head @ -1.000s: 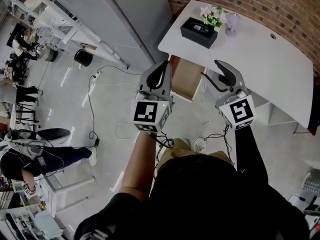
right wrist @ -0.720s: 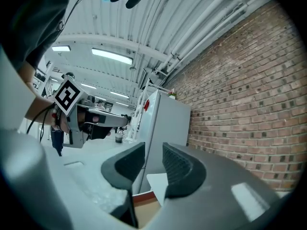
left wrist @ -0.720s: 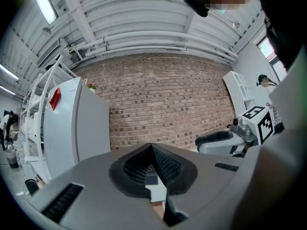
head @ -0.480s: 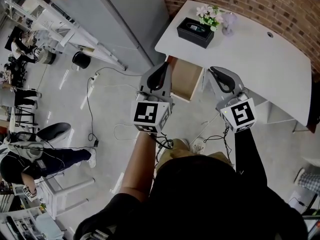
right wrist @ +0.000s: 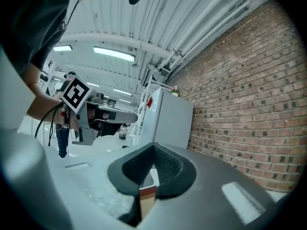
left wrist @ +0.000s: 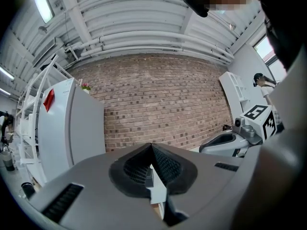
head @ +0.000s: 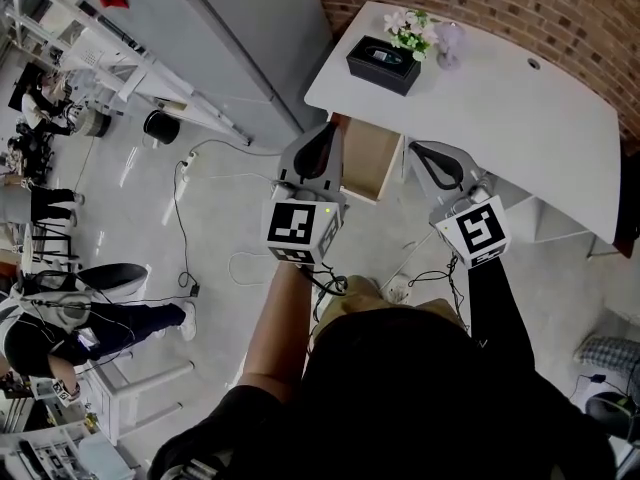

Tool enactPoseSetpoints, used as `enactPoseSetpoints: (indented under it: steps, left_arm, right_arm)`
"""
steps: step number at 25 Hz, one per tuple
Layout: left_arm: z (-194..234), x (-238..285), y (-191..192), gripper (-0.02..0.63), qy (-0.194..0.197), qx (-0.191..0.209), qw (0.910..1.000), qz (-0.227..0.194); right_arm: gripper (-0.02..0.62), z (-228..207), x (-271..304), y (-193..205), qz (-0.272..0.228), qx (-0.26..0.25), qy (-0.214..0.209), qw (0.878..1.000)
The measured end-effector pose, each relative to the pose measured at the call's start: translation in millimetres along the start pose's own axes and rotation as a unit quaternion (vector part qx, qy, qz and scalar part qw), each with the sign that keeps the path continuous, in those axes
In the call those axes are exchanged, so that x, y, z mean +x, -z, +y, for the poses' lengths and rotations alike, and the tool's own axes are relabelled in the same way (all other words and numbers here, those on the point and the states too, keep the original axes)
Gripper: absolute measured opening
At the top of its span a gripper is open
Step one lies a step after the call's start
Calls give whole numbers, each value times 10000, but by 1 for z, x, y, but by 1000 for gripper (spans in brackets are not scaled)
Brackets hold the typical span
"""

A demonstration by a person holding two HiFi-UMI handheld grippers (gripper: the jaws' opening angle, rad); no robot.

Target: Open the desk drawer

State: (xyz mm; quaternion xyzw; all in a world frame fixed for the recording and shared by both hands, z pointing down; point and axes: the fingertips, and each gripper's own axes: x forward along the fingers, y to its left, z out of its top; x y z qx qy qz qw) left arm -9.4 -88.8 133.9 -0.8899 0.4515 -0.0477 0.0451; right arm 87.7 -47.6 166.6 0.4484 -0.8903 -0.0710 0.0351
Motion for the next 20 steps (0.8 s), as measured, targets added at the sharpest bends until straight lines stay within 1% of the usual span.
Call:
enactPoseSetpoints:
  steps: [5, 8, 12, 16, 20]
  left_arm:
    - [-2, -3, -3, 9, 39, 9, 10000, -20]
    - [-2, -4, -3, 9, 40, 29, 10000, -12]
    - [4, -5, 4, 9, -83, -23, 9999, 117]
    - [8, -10, 11, 9, -158, -90, 9996, 194]
    - [13, -16, 15, 9, -222, -154, 9993, 265]
  right_arm:
    - [-2, 0, -2, -9, -129, -88, 14, 9999]
    - [-2, 1, -4, -8, -81, -16, 47, 10000]
    - [-2, -1, -7, -4, -54, 45, 117, 9999]
    - [-1, 1, -9, 3, 52, -18, 99, 9999]
    - [-1, 5, -10, 8, 130, 112, 114, 9998]
